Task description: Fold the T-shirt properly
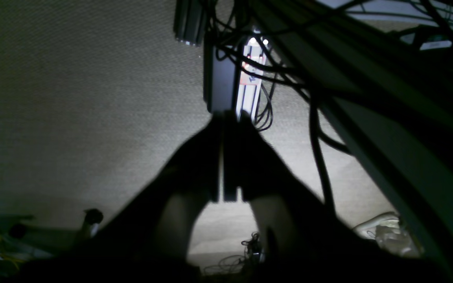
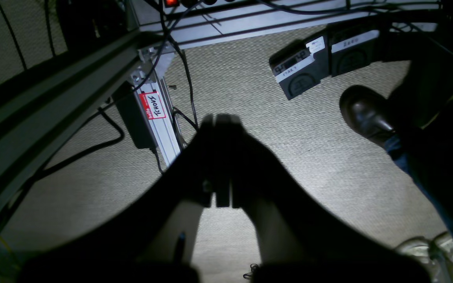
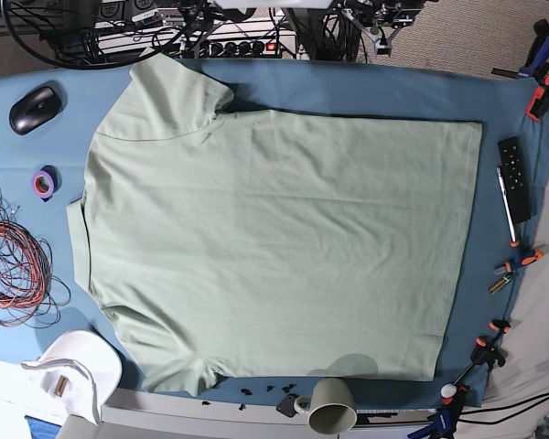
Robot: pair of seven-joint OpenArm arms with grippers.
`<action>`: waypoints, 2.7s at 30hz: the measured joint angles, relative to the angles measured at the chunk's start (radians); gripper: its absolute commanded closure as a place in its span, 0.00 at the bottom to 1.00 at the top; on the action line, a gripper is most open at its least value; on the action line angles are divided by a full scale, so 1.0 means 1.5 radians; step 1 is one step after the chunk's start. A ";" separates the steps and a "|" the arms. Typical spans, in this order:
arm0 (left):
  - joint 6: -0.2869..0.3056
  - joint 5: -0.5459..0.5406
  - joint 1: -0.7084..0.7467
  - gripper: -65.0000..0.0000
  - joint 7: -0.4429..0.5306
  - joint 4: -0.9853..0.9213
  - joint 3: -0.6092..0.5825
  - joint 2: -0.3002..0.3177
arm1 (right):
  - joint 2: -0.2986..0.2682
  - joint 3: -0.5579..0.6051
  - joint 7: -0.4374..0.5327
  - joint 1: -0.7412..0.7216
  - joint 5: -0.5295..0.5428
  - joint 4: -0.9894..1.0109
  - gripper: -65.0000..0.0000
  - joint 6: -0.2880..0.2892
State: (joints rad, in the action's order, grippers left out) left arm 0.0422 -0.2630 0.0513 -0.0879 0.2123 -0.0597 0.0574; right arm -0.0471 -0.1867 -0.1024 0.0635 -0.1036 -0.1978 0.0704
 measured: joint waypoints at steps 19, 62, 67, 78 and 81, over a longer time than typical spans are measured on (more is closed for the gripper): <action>0.002 0.000 -0.001 1.00 0.000 0.001 -0.003 0.003 | 0.000 0.000 0.000 0.000 0.000 0.000 1.00 -0.002; 0.006 -0.025 0.726 1.00 -0.145 1.120 0.053 0.241 | -0.164 -0.044 -0.095 0.613 0.082 -1.050 1.00 0.035; 0.087 -0.051 0.811 1.00 -0.166 1.311 0.123 0.266 | -0.155 -0.139 -0.169 0.666 0.164 -1.230 1.00 0.038; 0.209 -0.096 0.787 1.00 -0.201 1.407 0.159 0.259 | -0.041 -0.461 -0.385 0.524 0.726 -1.266 1.00 0.215; 0.211 -0.095 0.777 1.00 -0.203 1.407 0.159 0.259 | -0.039 -0.491 -0.402 0.466 0.793 -1.163 1.00 0.252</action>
State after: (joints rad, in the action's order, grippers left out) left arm 0.3592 -0.4049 1.2175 -0.3920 2.3222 0.1791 0.4461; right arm -0.1051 -0.9234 -0.7048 0.7624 1.0859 -1.9419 0.4480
